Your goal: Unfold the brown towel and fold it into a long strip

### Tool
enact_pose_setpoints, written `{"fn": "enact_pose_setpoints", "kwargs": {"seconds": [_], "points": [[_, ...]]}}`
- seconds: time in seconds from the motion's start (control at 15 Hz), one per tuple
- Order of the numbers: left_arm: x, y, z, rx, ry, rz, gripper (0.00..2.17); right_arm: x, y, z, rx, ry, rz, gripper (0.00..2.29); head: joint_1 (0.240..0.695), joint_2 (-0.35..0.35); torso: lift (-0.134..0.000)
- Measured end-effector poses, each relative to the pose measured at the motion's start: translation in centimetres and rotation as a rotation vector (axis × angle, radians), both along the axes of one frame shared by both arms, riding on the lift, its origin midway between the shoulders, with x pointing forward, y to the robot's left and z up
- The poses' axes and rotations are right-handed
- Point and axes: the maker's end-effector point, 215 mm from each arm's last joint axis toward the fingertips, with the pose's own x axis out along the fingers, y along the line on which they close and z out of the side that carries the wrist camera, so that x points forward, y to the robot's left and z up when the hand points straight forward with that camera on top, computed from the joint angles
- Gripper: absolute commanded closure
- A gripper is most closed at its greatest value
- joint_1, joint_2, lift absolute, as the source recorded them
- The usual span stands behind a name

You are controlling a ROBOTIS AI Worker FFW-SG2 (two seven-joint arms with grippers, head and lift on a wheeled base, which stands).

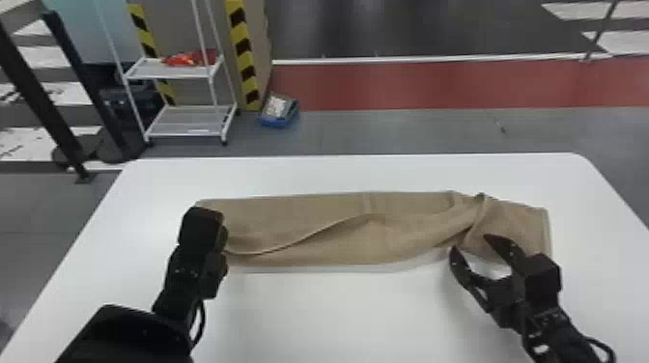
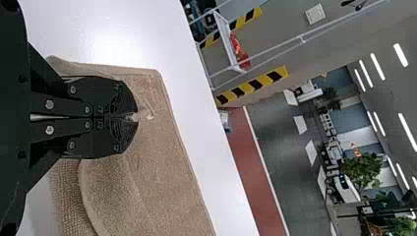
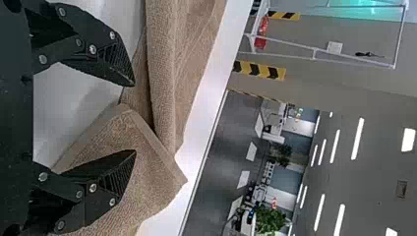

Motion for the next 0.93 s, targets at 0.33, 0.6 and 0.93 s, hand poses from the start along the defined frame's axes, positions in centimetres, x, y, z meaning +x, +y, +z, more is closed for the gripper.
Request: {"fn": "enact_pose_setpoints", "kwargs": {"seconds": [0.33,0.6,0.93], "points": [[0.0,0.1,0.0,0.001,0.0,0.0,1.62,0.4,-0.7,-0.5,-0.001,0.024,-0.016,0.97,0.695,0.057,-0.121],[0.1,0.3,0.2,0.003,-0.003,0.004,1.62,0.2,-1.4,-0.3,0.01,0.029,-0.026,1.18,0.695,0.051,-0.121],[0.1,2.3,1.3,0.02,-0.026,0.047,1.62,-2.6,-1.4,5.5,0.048,-0.069,0.108,1.18,0.695,0.074,-0.121]]}}
